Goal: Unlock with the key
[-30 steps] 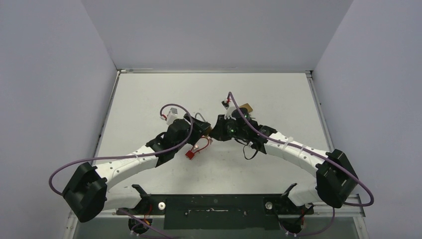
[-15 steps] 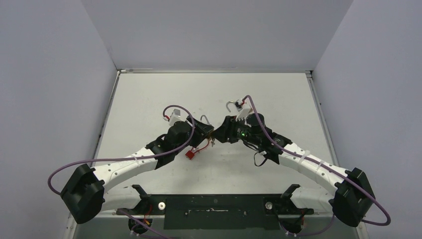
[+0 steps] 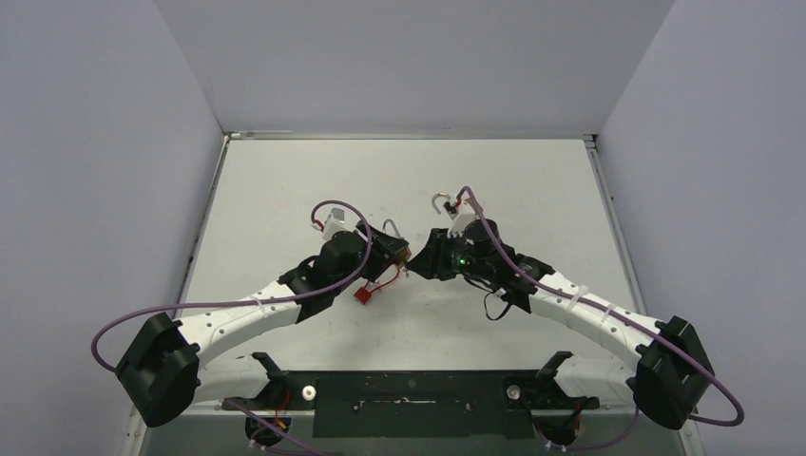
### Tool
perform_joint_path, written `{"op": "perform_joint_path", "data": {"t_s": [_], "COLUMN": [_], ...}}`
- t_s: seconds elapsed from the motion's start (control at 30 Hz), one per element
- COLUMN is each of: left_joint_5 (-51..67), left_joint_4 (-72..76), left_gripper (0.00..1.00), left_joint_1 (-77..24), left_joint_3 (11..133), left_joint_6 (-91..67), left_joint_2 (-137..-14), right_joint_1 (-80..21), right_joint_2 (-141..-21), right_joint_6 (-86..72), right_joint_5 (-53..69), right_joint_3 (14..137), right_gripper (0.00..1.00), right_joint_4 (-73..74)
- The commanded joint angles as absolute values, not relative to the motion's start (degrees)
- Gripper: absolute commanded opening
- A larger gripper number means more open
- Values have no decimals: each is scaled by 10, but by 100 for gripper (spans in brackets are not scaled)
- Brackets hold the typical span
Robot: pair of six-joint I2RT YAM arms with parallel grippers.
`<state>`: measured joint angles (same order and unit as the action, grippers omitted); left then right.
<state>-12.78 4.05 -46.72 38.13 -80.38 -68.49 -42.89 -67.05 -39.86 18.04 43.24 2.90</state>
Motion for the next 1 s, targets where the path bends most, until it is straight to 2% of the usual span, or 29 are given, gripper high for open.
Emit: {"op": "perform_joint_path", "data": {"t_s": [0.0, 0.13, 0.37, 0.63, 0.8, 0.97], "left_joint_5": [-126, -118, -94, -58, -36, -23], "left_joint_4": [111, 112, 129, 158, 204, 300], "left_gripper": [11, 11, 11, 9, 5, 4], "left_joint_1": [-467, -467, -467, -471, -473, -470], "left_joint_3": [409, 409, 404, 388, 369, 333], "left_joint_6": [-807, -812, -825, -836, -797, -780], "left_joint_2": [-663, -662, -653, -641, -607, -581], "right_joint_1": [-434, -434, -434, -421, -376, -348], "right_joint_2": [-683, -699, -724, -753, -717, -663], "right_joint_6": [-396, -394, -394, -449, -579, -709], "right_joint_5": [168, 169, 175, 193, 290, 335], "right_joint_3": [451, 459, 480, 480, 428, 369], "right_gripper": [29, 23, 0, 0, 0, 0], "right_joint_4": [17, 9, 5, -72, -217, -323]}}
